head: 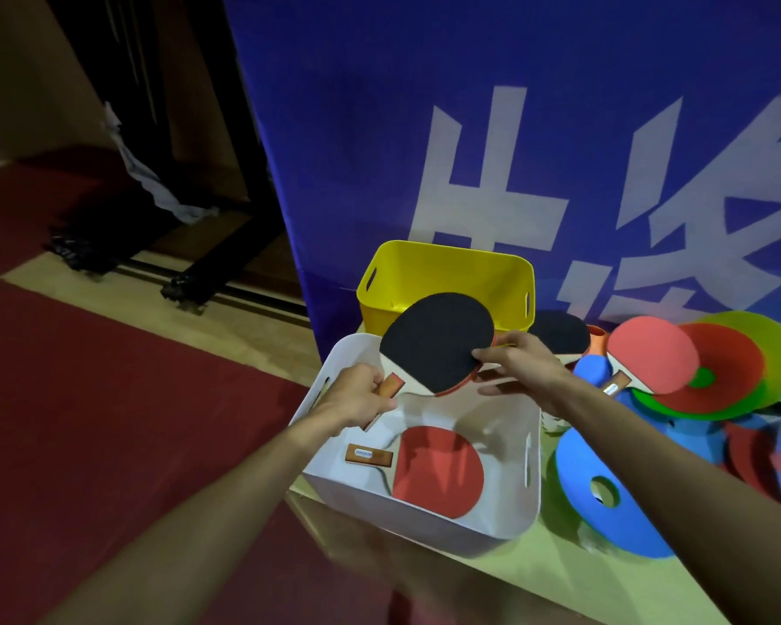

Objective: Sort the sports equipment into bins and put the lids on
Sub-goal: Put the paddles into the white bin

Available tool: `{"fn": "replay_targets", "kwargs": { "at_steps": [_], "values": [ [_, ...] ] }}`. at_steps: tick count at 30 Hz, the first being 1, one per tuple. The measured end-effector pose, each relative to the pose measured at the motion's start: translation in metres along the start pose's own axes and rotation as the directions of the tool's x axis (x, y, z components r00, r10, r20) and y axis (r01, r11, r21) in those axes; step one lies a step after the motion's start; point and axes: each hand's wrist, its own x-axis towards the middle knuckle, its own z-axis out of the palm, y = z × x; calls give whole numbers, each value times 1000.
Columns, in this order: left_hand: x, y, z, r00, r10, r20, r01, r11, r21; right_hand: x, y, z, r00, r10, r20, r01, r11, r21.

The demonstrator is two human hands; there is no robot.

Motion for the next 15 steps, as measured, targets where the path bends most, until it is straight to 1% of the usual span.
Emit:
{"fn": "replay_targets", "kwargs": {
  "at_steps": [2, 4, 6, 8, 10, 15],
  "values": [
    [0, -7, -8, 1000, 3, 23, -4, 997, 78, 3, 1, -2, 995, -42, -95, 26, 985, -171],
    [2, -15, -13, 997, 7, 81, -20, 987, 157, 4, 2, -7, 977, -124, -171, 55, 931, -360],
    [8, -21, -15, 988, 16, 155, -58, 962, 266, 4, 3, -11, 969, -183, -165, 86, 879, -469],
    [17, -24, -12, 979, 8, 203, -81, 933, 352, -1, 5, -11, 977, -184, -111, 113, 879, -464],
    [25, -24, -8, 973, 8, 232, -102, 913, 395, -5, 9, -7, 981, -179, -69, 131, 890, -436],
    [45, -33, -9, 944, 27, 330, -168, 897, 408, -6, 19, -5, 977, -184, -104, 132, 916, -380]
  ]
}}
